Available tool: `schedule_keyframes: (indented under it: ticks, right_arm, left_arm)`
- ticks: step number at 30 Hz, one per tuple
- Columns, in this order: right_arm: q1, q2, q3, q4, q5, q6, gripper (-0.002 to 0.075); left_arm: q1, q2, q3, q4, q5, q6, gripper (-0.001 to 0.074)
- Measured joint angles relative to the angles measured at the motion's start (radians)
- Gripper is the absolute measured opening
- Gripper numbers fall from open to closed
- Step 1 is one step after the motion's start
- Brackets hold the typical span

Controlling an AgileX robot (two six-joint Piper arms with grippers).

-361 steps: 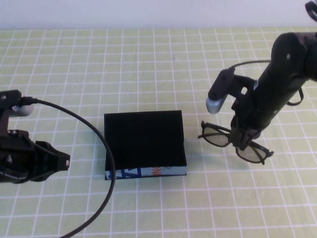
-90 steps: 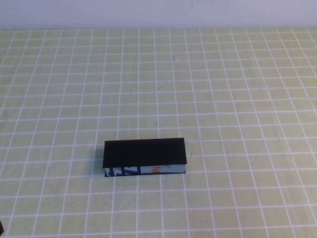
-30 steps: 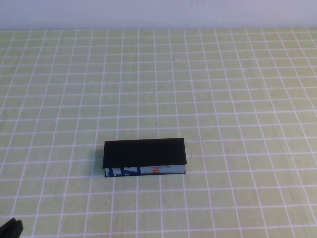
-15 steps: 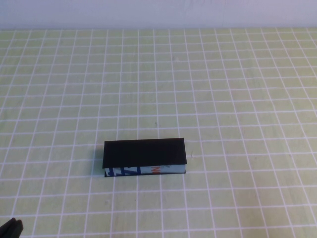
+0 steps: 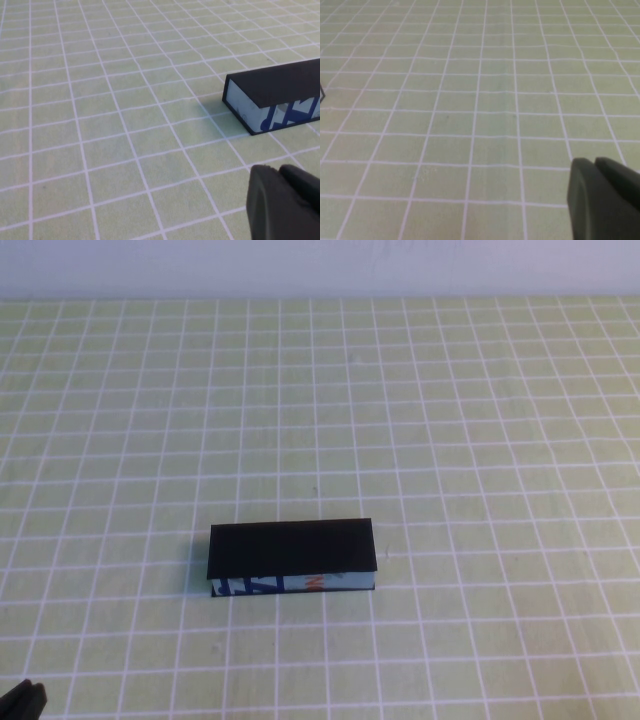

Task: Return glasses to glasses case

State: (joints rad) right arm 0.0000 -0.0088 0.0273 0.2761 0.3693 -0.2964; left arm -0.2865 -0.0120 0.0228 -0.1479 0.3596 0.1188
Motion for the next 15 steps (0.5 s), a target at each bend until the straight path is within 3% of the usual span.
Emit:
schedule_keyframes:
  ticks: [15]
  right_arm:
    - [0.0,0.0,0.0,0.006,0.0,0.0,-0.0018]
  left_arm:
    - [0.0,0.0,0.0,0.0,0.0,0.0,-0.0003]
